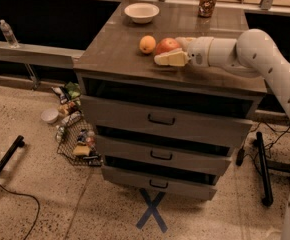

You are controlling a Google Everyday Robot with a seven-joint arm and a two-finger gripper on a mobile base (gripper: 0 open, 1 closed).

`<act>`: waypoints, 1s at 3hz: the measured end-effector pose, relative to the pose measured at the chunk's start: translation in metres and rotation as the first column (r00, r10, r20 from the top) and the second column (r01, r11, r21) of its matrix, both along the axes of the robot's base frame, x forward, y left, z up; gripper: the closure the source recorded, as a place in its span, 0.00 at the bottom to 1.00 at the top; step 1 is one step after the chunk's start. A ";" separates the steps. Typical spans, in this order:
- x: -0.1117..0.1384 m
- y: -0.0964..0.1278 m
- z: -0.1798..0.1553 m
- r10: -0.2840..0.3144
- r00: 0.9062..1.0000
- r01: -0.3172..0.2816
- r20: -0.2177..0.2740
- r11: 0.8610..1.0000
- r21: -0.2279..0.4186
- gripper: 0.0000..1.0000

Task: Move apple near orange

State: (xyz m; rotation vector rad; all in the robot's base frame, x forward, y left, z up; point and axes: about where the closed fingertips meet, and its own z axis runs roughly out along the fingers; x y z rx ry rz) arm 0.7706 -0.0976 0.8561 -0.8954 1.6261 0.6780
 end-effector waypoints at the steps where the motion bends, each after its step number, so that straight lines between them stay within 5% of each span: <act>1: 0.001 0.001 -0.001 0.000 1.000 0.000 -0.001 1.000 0.000 0.00; 2: -0.002 -0.034 -0.011 -0.088 0.995 0.088 -0.054 0.996 0.011 0.00; 3: -0.017 -0.096 -0.012 -0.250 0.963 0.251 -0.105 0.968 -0.003 0.00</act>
Offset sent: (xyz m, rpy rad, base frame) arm -0.0097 -0.1015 -0.0263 0.0322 0.1373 -0.2451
